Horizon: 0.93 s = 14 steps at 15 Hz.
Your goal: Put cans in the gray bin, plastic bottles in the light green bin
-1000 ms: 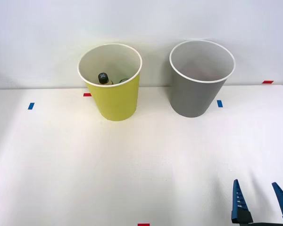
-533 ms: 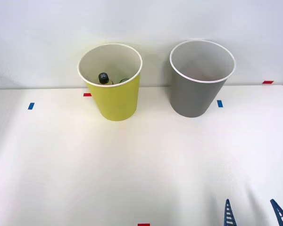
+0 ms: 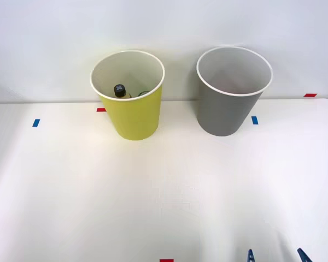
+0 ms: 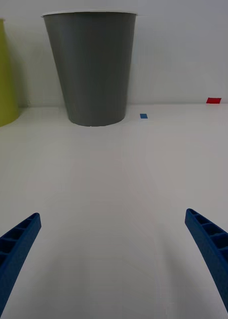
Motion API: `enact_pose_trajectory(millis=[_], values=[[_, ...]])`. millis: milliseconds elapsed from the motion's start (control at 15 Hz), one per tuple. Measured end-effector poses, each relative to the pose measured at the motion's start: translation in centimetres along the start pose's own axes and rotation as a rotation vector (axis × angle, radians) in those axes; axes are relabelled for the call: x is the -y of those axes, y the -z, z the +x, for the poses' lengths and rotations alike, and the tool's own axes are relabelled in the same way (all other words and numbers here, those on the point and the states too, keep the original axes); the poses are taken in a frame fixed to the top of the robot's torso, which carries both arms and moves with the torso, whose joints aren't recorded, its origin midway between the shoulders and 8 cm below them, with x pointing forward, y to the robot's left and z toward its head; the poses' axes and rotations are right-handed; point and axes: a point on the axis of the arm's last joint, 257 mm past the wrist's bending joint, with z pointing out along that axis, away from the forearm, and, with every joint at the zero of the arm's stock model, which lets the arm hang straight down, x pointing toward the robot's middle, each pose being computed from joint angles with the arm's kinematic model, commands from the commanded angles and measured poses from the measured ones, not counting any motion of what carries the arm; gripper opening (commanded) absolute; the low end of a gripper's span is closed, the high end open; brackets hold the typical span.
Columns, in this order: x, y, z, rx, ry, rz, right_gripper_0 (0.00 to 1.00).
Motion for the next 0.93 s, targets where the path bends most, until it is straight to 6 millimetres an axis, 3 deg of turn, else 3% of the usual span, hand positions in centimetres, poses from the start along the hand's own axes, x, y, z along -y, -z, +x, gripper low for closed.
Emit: enact_pose_trajectory(millis=[933], values=[[0.56, 0.59, 0.43, -0.020, 0.009, 0.012, 1.00]])
